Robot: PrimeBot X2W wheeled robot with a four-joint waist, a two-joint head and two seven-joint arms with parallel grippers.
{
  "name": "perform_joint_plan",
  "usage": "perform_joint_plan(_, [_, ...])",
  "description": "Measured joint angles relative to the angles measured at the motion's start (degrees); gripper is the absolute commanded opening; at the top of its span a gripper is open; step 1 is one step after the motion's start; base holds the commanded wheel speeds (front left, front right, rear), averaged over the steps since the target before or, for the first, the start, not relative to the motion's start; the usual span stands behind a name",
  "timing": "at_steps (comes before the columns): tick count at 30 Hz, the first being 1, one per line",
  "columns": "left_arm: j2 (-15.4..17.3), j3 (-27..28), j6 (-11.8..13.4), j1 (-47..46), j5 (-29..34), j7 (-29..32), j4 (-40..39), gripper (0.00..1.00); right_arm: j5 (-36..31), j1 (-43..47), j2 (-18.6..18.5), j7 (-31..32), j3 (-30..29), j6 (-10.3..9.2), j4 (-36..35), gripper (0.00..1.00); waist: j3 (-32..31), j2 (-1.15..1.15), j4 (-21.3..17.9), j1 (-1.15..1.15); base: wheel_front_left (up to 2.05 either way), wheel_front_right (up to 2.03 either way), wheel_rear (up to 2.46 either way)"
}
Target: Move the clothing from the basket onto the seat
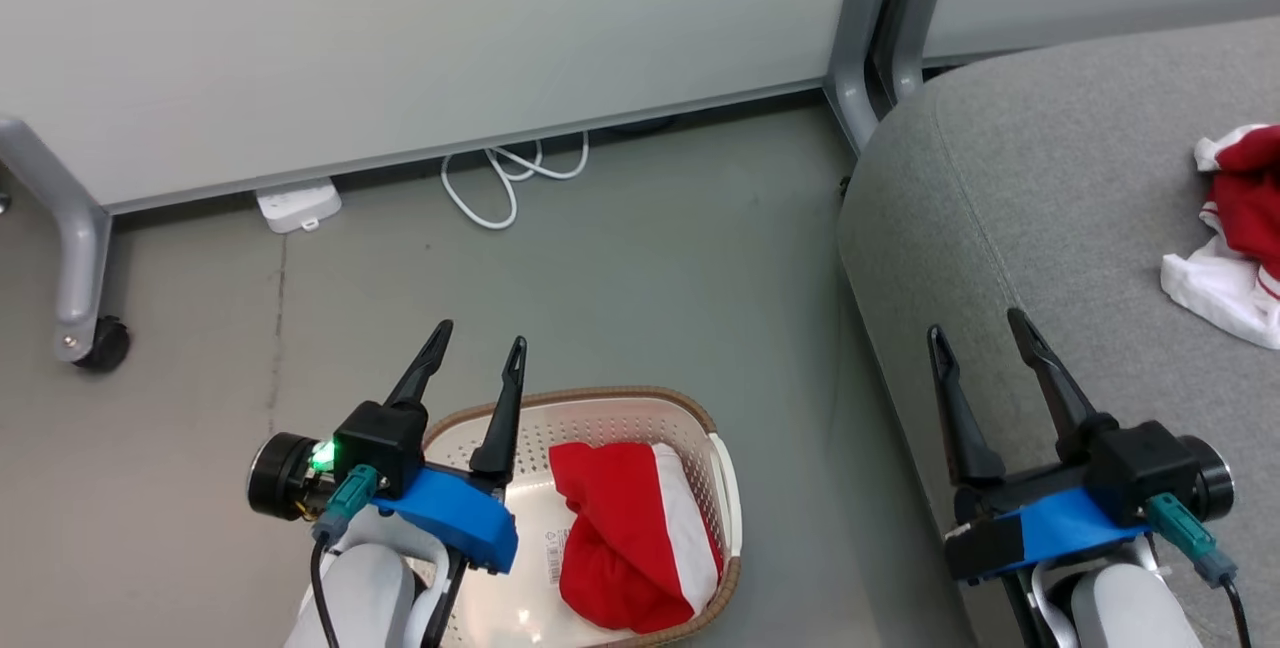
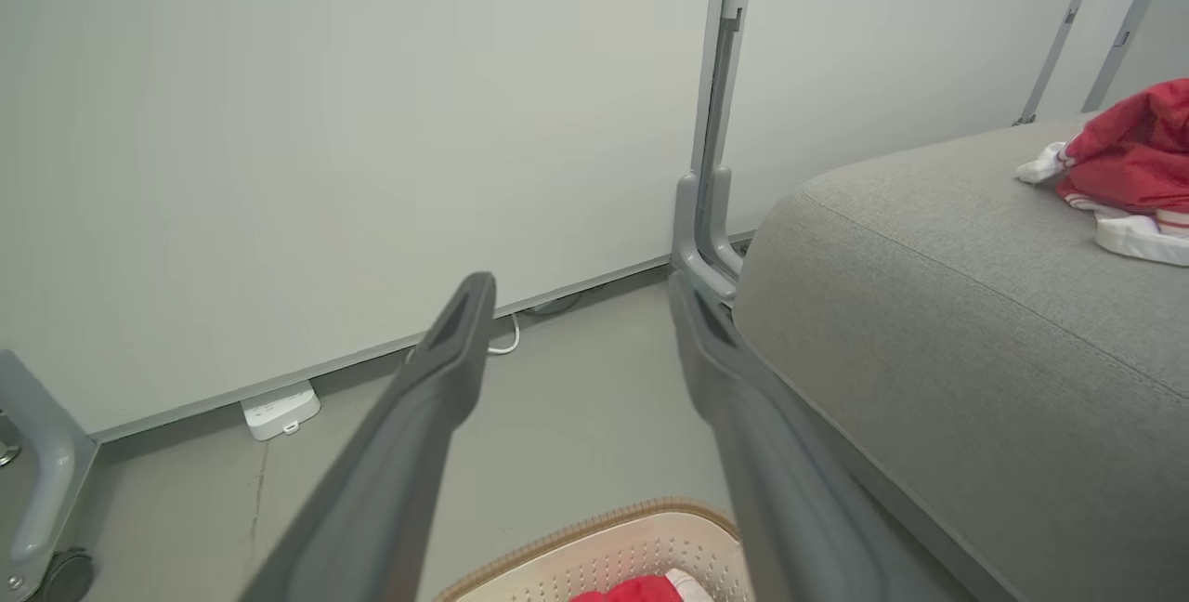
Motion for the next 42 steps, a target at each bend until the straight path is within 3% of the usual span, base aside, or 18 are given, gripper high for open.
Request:
perform_joint_plan(14, [5.68, -13.66, -0.01, -12.77, -4.64, 0.01, 14.15, 1.00, 0.02, -9.47, -0.01, -0.01, 3.18, 0.00, -1.97, 1.00, 12.43, 0.00, -5.80, 0.01, 0.00, 0.00, 0.00])
perform_joint_plan(29, [8.48, -27.74, -0.03, -25.30, -16.30, 0.13, 31.12, 1.00, -0.58, -19.06, -0.01, 0.00, 7.05, 0.00, -4.20, 1.00, 25.87, 0.00, -10.36, 0.01, 0.00, 0.00, 0.00])
perform_joint_plan(42, [11.43, -38.58, -0.03, -32.04, -28.94, 4.58, 35.21, 1.00, -0.59, -23.18, -0.01, 0.00, 7.59, 0.00, -5.87, 1.00, 35.59, 0.00, -12.31, 0.01, 0.00, 0.00, 0.00])
